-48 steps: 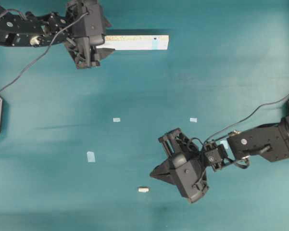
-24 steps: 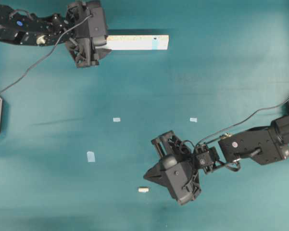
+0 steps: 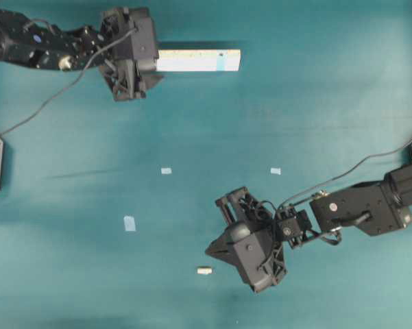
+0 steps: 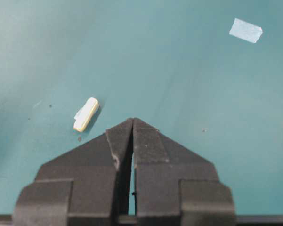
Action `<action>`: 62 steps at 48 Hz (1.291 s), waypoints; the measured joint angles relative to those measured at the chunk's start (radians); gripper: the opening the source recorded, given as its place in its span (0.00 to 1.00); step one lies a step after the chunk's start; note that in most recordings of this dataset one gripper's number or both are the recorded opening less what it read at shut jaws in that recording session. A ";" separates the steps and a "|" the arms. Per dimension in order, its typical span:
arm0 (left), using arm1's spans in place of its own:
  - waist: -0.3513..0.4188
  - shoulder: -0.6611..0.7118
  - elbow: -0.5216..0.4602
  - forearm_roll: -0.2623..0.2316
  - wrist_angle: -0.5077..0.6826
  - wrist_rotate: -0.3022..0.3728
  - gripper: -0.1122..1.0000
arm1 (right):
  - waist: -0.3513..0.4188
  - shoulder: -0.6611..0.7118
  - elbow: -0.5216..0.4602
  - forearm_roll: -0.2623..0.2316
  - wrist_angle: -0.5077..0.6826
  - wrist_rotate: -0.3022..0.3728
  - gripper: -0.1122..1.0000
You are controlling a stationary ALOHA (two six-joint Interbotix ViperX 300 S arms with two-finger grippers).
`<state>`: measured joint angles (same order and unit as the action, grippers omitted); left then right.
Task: Move the wooden board into place and insert the rod into its hole.
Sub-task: 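Drag the held board with the left gripper toward the table center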
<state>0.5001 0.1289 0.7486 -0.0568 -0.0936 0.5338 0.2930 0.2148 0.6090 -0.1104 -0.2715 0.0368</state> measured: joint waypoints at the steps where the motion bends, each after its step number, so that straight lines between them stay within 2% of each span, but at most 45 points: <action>1: 0.000 0.003 0.000 -0.002 -0.005 0.000 0.85 | 0.000 0.000 0.000 -0.002 0.000 0.000 0.10; 4: 0.000 0.009 0.000 -0.002 -0.012 0.000 0.78 | 0.000 0.002 0.000 -0.002 0.000 0.000 0.10; 12: -0.002 0.025 0.000 -0.002 -0.038 0.000 0.37 | 0.000 0.002 0.000 -0.002 0.000 0.000 0.10; 14: -0.003 0.028 0.000 -0.002 -0.051 0.000 0.29 | 0.000 0.002 0.000 -0.002 0.000 0.000 0.10; 15: -0.003 0.029 0.000 -0.003 -0.055 0.000 0.28 | 0.000 0.002 0.000 -0.002 -0.002 0.000 0.10; 39: -0.003 0.003 0.002 -0.002 -0.072 0.000 0.29 | 0.000 0.002 0.000 -0.002 0.003 -0.002 0.10; 49: -0.028 -0.144 -0.003 -0.005 0.067 -0.018 0.29 | 0.000 0.002 0.000 -0.002 0.000 0.000 0.10; 55: -0.074 -0.207 -0.003 -0.003 0.161 -0.046 0.29 | 0.000 0.002 0.000 -0.002 0.000 0.000 0.10; 62: -0.152 -0.241 0.002 -0.003 0.189 -0.094 0.29 | 0.000 0.002 0.000 -0.002 0.000 0.000 0.10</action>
<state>0.3482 -0.1120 0.7501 -0.0598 0.0951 0.4403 0.2930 0.2163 0.6090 -0.1120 -0.2715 0.0368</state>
